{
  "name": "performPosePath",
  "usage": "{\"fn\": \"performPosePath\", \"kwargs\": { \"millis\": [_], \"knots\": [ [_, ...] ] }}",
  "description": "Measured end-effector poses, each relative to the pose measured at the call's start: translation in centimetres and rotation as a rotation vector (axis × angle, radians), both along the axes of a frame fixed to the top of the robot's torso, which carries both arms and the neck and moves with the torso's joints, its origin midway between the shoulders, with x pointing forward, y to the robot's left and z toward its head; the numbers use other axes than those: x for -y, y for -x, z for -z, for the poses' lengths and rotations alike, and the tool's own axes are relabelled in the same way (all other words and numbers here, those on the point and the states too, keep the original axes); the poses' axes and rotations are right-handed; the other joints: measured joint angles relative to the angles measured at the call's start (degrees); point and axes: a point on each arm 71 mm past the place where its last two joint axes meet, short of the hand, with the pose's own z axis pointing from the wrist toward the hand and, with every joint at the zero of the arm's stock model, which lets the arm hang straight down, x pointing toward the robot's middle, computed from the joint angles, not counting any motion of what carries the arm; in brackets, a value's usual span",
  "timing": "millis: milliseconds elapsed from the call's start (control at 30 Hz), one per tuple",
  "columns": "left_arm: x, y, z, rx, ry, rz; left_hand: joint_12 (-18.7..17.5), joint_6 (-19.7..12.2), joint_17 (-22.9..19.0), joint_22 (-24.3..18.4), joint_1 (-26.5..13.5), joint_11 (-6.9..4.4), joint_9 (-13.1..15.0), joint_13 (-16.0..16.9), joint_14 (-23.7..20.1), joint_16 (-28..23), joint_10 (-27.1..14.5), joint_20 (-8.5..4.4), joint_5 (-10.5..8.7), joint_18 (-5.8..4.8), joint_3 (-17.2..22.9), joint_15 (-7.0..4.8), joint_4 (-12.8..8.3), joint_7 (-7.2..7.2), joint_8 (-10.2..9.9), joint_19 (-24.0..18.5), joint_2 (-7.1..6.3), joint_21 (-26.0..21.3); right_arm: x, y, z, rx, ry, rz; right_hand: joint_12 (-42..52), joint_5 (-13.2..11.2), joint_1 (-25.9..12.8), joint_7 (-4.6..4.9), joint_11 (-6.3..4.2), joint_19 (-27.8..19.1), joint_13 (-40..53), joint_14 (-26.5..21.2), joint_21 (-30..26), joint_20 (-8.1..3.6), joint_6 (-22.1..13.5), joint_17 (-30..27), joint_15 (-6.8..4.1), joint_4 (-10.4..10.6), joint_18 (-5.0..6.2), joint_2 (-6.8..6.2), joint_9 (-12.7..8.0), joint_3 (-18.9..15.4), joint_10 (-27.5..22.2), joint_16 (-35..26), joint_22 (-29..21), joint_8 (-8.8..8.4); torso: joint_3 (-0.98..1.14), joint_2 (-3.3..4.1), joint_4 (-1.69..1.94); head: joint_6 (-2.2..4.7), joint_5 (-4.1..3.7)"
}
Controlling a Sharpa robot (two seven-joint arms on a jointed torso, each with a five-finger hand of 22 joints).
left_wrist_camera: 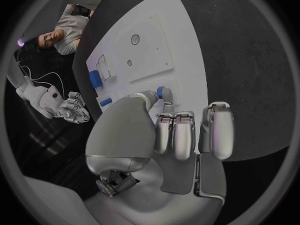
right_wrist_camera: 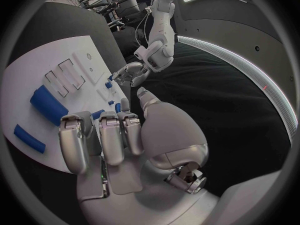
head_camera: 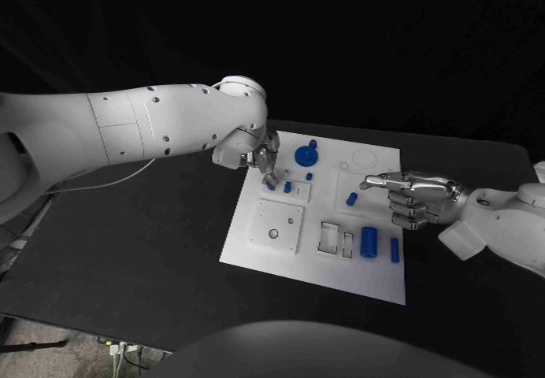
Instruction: Assemble the parts on the task board
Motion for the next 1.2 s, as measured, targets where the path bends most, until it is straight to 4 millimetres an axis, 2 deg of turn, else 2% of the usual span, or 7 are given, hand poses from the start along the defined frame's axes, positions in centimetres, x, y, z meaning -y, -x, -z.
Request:
{"fn": "performPosePath", "kwargs": {
  "millis": [1200],
  "knots": [
    [-0.06, -0.12, 0.03, 0.004, -0.002, -0.001, 0.0, -0.3, 0.0, 0.0, 0.3, 0.00, 0.0, 0.0, 0.0, 0.0, 0.0, 0.00, -0.55, 0.00, 0.2, 0.00, -0.2, 0.09, 0.1, 0.0, 0.28, -0.2, -0.07, 0.05, 0.30, -0.009, -0.006, 0.001, 0.0, 0.0, 0.0, 0.00, 0.00, 0.0, 0.0, 0.0, 0.0, 0.00, 0.0, 0.0, 0.00, 0.0, 0.00, 0.00, 0.0, 0.0, 0.0, 0.0, 0.0, 0.00, 0.01, -0.01, 0.02, 0.00, 0.05]
  ]
}}
